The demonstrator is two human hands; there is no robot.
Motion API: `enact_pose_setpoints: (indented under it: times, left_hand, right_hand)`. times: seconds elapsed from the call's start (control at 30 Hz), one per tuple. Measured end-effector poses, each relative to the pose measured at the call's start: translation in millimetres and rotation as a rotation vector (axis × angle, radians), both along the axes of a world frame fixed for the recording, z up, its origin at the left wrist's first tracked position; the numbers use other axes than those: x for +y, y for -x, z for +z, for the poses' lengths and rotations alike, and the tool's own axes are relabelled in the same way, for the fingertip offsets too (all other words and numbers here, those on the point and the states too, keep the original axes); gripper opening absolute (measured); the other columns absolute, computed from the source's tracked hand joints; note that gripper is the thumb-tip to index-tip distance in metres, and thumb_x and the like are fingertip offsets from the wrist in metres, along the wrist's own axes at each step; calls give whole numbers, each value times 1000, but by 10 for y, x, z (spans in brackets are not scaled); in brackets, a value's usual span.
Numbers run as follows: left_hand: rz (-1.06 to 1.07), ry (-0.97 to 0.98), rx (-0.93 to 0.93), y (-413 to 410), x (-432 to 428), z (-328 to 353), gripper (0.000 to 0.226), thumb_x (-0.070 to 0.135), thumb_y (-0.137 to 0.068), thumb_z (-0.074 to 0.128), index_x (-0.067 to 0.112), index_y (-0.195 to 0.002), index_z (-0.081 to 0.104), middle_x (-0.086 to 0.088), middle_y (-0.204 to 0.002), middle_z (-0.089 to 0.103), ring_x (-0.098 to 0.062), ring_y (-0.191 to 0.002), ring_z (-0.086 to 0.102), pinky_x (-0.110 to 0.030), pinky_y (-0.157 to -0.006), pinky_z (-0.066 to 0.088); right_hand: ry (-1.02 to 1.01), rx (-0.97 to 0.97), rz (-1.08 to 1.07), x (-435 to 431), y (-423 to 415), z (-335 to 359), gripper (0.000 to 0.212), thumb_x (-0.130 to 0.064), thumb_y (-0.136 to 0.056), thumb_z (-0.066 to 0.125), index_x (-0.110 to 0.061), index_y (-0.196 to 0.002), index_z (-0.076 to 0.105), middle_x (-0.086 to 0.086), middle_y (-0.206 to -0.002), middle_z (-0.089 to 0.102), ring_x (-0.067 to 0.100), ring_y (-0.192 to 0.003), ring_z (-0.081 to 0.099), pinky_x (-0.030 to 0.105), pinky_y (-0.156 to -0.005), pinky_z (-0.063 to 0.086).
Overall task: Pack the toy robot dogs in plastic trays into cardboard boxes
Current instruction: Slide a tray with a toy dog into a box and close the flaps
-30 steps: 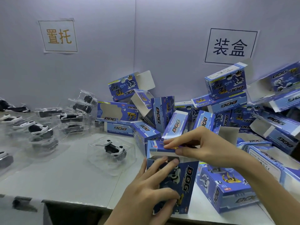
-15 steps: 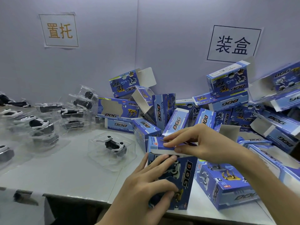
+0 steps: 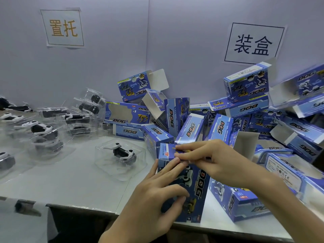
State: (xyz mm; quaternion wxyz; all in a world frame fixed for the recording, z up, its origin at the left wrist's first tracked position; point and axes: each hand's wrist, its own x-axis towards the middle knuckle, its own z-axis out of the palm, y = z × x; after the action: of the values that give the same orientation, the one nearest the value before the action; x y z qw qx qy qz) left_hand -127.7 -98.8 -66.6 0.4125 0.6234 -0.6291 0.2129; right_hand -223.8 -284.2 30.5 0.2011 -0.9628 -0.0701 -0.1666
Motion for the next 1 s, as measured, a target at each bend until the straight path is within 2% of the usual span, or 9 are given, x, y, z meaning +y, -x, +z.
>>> enact_pose_setpoints:
  times: [0.07,0.13,0.23,0.3,0.37,0.5,0.8,0.9,1.0]
  left_hand:
    - [21,-6,3,1,-16,1,12,27,-91,61,29,-91,73,9,-152,45,-9,-145,33,-55,-114,32]
    - [59,-2,-17,21,-38,13,13,31,-91,60,32,-93,73,11,-150,46,-8,-144,34,-53,-115,31]
    - [131,18,-63,58,-74,80,12,34,-89,60,37,-95,70,15,-142,52,-6,-138,41,-54,-111,29]
    - [147,32,-74,79,-104,130,11,34,-88,61,37,-92,70,17,-136,55,-5,-133,45,-53,-110,28]
    - [105,60,-27,111,-138,180,10,32,-86,62,35,-86,72,19,-130,59,-4,-128,49,-52,-111,27]
    - [64,78,46,170,-237,261,9,22,-82,67,28,-82,74,16,-124,64,-4,-121,55,-53,-110,27]
    - [61,86,67,151,-264,319,10,15,-78,69,23,-77,73,17,-114,66,-10,-100,58,-51,-102,35]
    - [21,116,95,106,-297,386,10,10,-80,68,18,-80,73,14,-98,70,-7,-90,58,-38,-88,45]
    - [-9,133,170,76,-329,439,10,7,-82,66,14,-81,73,12,-88,71,-15,-88,64,-40,-81,49]
  right_hand:
    - [44,33,-16,-26,37,5,46,-7,-102,50,-44,-124,66,-23,-135,52,-4,-129,43,21,-107,38]
    - [37,18,-16,-74,58,11,44,-7,-101,53,-42,-122,68,-18,-118,53,4,-116,49,20,-95,40]
    - [-251,-72,-16,-182,92,3,32,-5,-91,69,-32,-108,75,-9,-105,67,12,-104,64,23,-96,49]
    - [-405,-141,-34,-259,107,-46,17,-6,-84,77,-20,-93,76,-2,-102,73,15,-102,69,34,-99,53]
    - [-409,-218,-63,-276,109,-114,7,-10,-81,80,-15,-82,75,-1,-98,74,18,-99,70,39,-95,56]
    - [-383,-335,-105,-165,80,-209,12,-9,-81,81,-14,-74,73,-2,-87,73,19,-88,70,39,-86,58]
    - [-363,-364,-231,1,64,-224,13,-10,-83,78,-16,-73,73,-5,-81,73,11,-82,69,35,-83,57]
    - [-357,-278,-154,-45,96,-185,15,-12,-89,74,-17,-74,72,-5,-87,73,12,-89,69,33,-89,55]
    - [-373,-198,-111,-172,188,-186,15,-24,-93,66,-19,-85,77,-8,-100,73,10,-104,65,29,-95,48]
